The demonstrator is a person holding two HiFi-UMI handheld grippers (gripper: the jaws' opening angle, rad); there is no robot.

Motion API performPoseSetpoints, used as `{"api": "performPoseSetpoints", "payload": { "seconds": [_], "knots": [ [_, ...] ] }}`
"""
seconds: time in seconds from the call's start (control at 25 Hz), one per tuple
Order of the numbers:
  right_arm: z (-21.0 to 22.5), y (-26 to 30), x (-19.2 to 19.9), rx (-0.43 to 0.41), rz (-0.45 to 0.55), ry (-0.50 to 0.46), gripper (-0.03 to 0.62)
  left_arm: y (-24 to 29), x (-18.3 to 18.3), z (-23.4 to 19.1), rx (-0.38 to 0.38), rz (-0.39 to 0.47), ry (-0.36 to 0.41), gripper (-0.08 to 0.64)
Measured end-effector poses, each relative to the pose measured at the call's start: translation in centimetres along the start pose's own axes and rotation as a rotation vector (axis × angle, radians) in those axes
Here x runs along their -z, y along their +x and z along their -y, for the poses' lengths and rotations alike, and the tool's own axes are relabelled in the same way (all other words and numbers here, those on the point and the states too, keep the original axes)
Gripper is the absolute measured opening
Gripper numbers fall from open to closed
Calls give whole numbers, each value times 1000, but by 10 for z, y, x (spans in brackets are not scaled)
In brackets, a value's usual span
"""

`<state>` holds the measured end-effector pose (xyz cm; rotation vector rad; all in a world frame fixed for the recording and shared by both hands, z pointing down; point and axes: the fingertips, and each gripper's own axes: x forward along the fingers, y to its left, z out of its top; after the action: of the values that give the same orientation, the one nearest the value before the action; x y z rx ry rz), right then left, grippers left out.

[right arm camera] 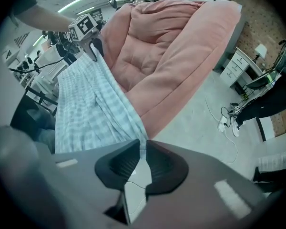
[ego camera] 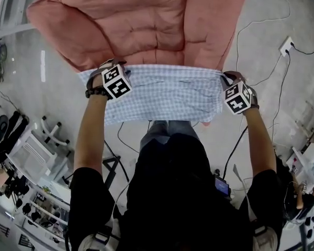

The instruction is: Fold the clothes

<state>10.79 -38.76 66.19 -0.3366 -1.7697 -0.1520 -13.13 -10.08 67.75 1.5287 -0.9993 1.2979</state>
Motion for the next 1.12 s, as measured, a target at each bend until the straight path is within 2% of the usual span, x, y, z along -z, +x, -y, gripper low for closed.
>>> {"api": "performPoseSetpoints", "payload": {
  "seconds": [0.08, 0.16, 0.36, 0.52, 0.68, 0.92, 1.12],
  "knots": [
    [1, -2, 0, 9, 2, -4, 46, -3, -3, 0, -24, 2, 15, 70],
    [3, -3, 1, 22, 0, -15, 44, -8, -5, -1, -44, 12, 10, 14],
    [21, -20, -1, 100, 25, -13, 44, -39, -18, -15, -128, 92, -49, 14],
    [35, -45, -9, 177, 61, 31, 44, -60, -17, -12, -187, 114, -37, 14],
    [39, -71, -21, 245, 107, 35, 44, -80, -12, -11, -250, 139, -43, 14],
    [26, -85, -30, 311, 149, -24, 44, -100, -5, -2, -302, 157, -32, 14],
    [1, -94, -19, 372, 159, -78, 44, -118, 7, 29, -346, 182, -20, 14]
  ]
}}
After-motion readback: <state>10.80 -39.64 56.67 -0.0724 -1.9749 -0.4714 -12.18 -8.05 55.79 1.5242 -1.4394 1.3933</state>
